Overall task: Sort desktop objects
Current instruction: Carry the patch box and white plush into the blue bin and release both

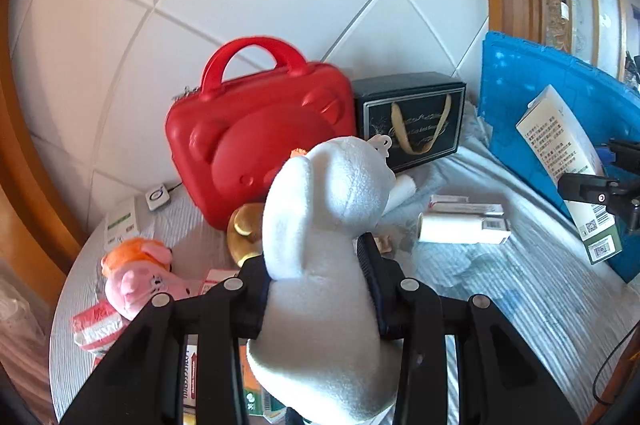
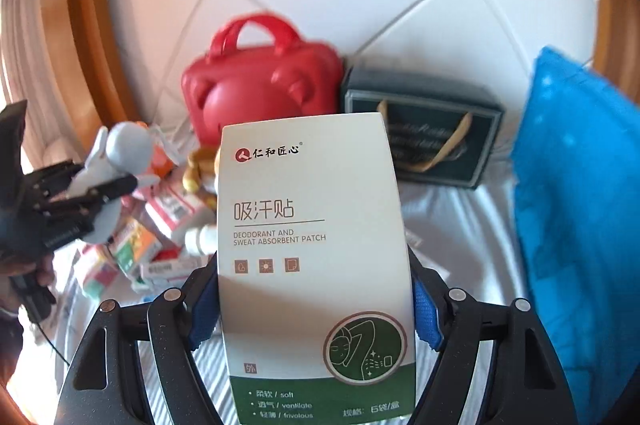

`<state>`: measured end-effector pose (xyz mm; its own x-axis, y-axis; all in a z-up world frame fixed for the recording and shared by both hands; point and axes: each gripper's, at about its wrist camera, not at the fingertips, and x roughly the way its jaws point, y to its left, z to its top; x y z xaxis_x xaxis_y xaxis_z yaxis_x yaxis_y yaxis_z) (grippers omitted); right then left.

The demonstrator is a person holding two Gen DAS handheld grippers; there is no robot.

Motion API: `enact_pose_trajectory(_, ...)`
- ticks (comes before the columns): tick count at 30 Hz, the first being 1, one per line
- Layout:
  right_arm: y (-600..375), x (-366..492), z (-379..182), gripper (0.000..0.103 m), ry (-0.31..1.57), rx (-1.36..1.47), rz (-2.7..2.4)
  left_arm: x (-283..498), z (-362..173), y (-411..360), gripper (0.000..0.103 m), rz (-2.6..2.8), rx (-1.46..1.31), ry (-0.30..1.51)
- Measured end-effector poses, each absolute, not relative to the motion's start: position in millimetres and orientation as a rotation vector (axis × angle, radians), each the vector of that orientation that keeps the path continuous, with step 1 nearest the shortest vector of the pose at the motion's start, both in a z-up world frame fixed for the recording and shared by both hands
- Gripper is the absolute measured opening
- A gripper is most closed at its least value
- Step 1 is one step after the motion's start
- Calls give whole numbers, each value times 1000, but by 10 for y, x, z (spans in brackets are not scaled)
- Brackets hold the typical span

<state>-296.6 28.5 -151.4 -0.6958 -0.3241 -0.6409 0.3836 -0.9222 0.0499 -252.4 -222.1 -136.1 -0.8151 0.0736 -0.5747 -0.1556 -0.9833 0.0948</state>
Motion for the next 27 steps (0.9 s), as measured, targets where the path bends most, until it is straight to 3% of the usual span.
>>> enact_pose_trajectory(16,1844,-1368,7,78,-15,529,-3178,-2215,-158,12,37,2594,-465,373)
enact_pose_trajectory(27,3436,-1413,201,78,-175,574,-3307,-2276,292,1983,40,2495,-390,437)
